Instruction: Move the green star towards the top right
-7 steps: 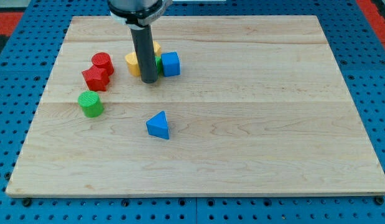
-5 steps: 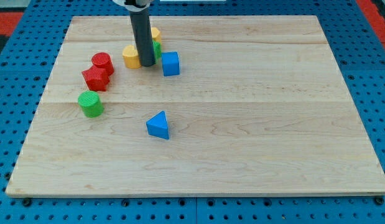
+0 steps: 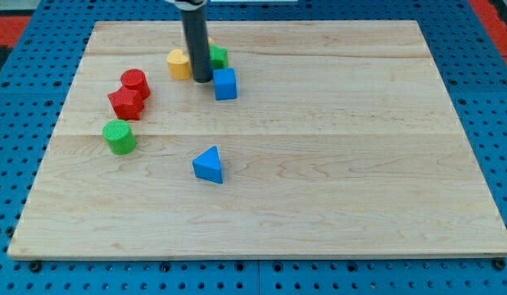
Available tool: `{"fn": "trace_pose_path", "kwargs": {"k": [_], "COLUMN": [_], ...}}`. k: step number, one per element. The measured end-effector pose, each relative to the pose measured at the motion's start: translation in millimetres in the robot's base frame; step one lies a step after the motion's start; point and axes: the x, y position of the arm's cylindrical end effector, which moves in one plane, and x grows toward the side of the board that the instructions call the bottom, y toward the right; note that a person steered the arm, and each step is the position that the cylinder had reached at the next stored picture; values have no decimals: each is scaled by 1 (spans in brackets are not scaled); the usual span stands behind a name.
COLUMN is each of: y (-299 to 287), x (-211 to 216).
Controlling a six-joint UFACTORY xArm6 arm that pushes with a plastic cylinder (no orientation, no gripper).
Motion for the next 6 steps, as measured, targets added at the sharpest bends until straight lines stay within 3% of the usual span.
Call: {"fn": "trace_pose_path", "kwargs": {"k": [1,5,6], "y": [15,-21,17], "x": [-10,-56,-70]}}
